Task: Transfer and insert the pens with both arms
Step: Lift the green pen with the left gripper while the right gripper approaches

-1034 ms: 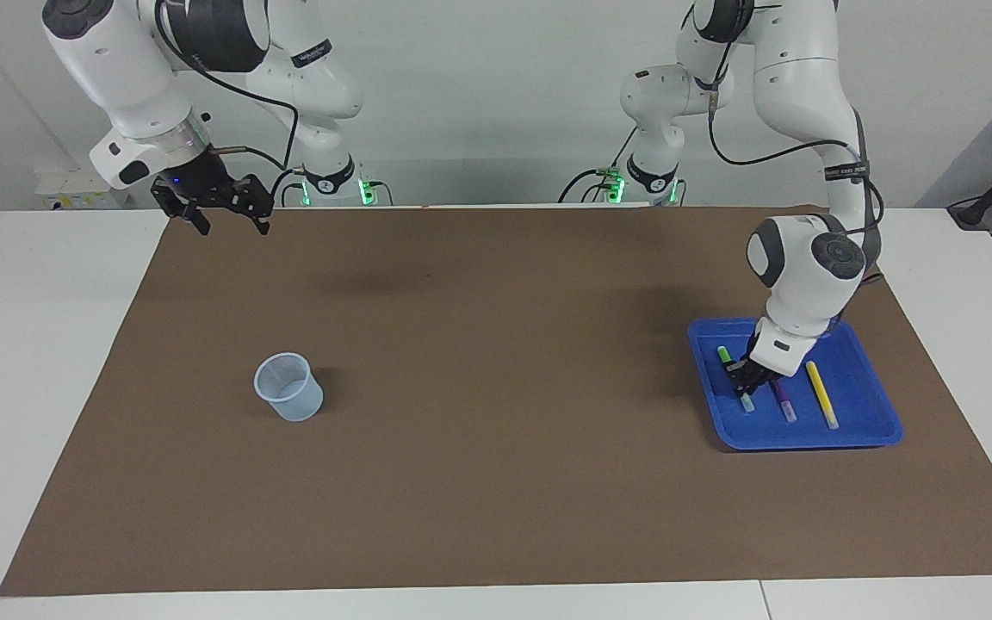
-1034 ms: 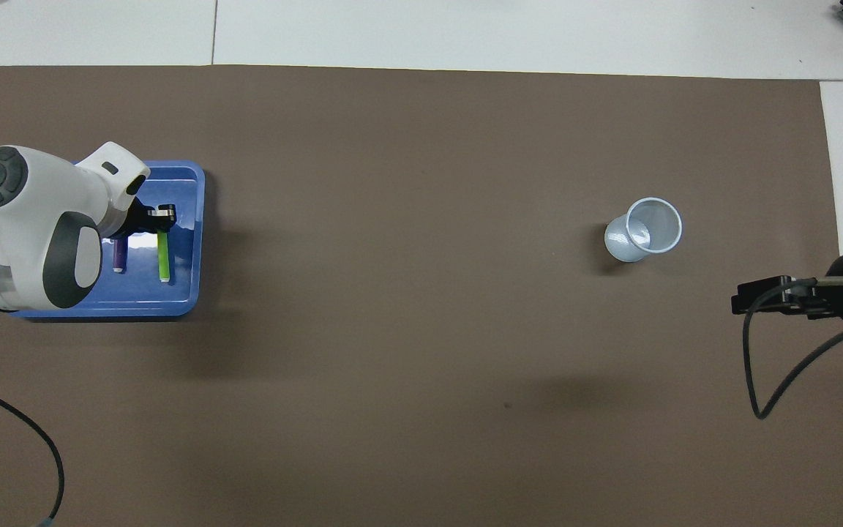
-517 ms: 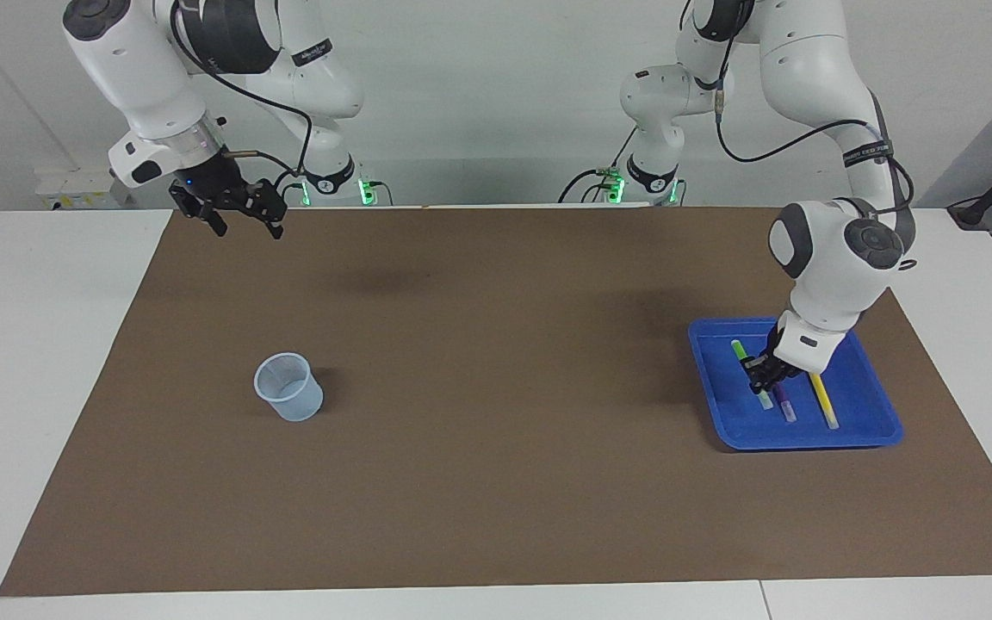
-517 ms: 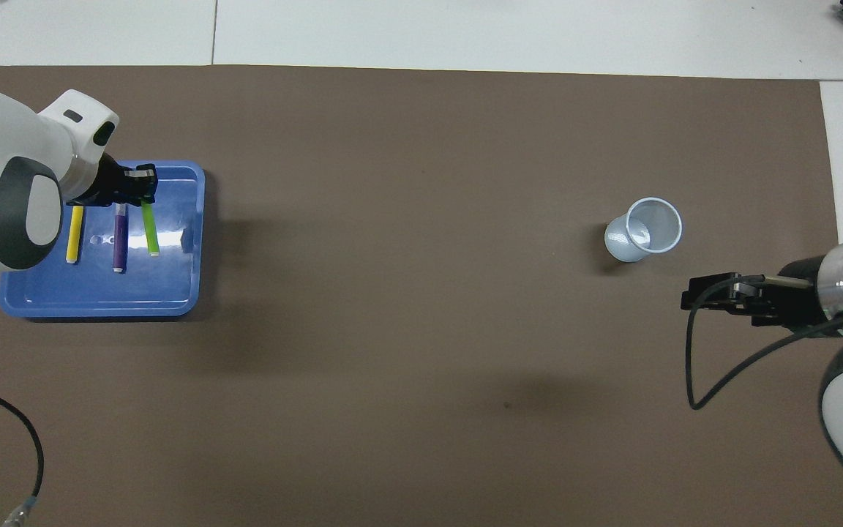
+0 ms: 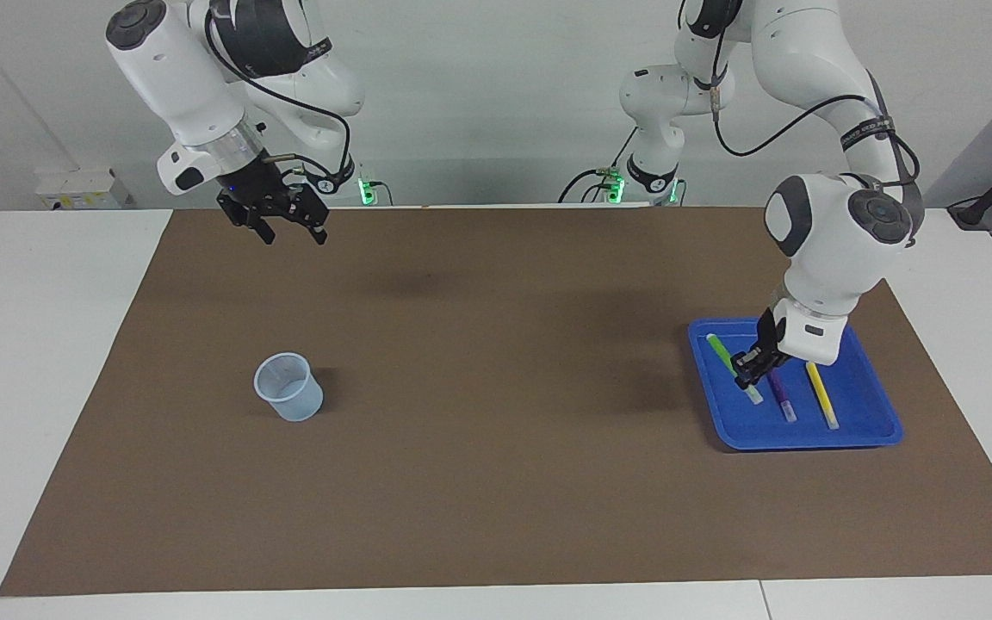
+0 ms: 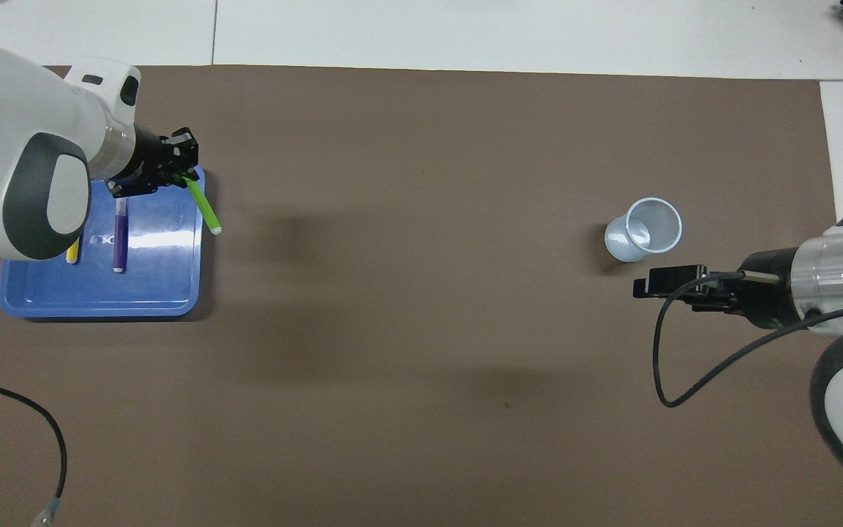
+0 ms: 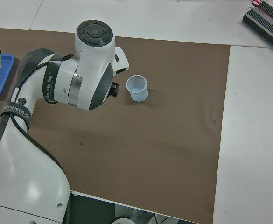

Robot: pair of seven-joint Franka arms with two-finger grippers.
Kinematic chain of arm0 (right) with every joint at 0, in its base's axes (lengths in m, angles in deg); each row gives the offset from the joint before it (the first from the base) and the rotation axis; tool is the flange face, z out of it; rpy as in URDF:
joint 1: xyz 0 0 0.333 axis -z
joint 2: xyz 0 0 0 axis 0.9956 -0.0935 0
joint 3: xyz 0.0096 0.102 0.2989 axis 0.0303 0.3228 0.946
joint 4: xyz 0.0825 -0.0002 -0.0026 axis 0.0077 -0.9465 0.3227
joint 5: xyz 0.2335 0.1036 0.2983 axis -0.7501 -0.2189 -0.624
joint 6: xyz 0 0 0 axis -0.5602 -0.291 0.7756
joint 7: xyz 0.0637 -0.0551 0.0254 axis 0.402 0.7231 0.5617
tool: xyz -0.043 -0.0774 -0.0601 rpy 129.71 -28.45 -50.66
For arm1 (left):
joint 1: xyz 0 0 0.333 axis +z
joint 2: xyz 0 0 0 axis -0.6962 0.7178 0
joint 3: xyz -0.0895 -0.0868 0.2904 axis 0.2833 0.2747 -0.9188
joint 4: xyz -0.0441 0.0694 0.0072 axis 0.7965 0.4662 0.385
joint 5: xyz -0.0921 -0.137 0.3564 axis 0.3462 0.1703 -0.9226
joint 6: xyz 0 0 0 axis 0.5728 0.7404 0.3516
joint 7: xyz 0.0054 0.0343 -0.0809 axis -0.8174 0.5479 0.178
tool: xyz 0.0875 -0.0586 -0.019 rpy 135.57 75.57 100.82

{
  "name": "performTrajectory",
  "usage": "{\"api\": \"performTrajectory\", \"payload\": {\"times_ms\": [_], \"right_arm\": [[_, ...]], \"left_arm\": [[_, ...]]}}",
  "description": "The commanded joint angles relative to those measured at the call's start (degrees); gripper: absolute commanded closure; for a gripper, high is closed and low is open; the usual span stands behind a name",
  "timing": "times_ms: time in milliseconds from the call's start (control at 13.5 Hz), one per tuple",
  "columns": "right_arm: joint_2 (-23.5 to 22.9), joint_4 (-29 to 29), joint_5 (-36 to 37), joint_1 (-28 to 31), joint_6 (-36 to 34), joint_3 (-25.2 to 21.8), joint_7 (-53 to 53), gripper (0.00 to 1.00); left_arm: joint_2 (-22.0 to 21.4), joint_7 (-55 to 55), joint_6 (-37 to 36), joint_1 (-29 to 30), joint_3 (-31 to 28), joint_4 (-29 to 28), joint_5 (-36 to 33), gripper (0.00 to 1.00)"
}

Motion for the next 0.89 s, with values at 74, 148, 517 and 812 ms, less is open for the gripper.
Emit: {"api": "performTrajectory", "payload": {"times_ms": [74,148,517,812], "right_arm": [[-3.9,-0.6,-10.7,0.5,6.2,0.2,3.4,0.0],[-4.9,-0.7,-11.8,0.0,8.3,0.2,3.3,0.0],[-6.4,-0.7,-24.7,-1.5,12.2,0.2,7.6,0.0],[-7.8,-0.8,-26.6,-4.0,16.0,0.2,15.2,0.0]], "left_arm": [[-2.5,14.7,-1.3,-5.1,-0.6,0.1,2.3,1.0],[-2.8,18.3,-1.3,-6.5,-0.6,0.0,2.3,1.0],[-4.5,36.8,-2.9,-11.6,1.9,0.1,2.3,1.0],[-5.5,53.1,-2.3,-11.7,8.3,0.1,2.3,1.0]]}}
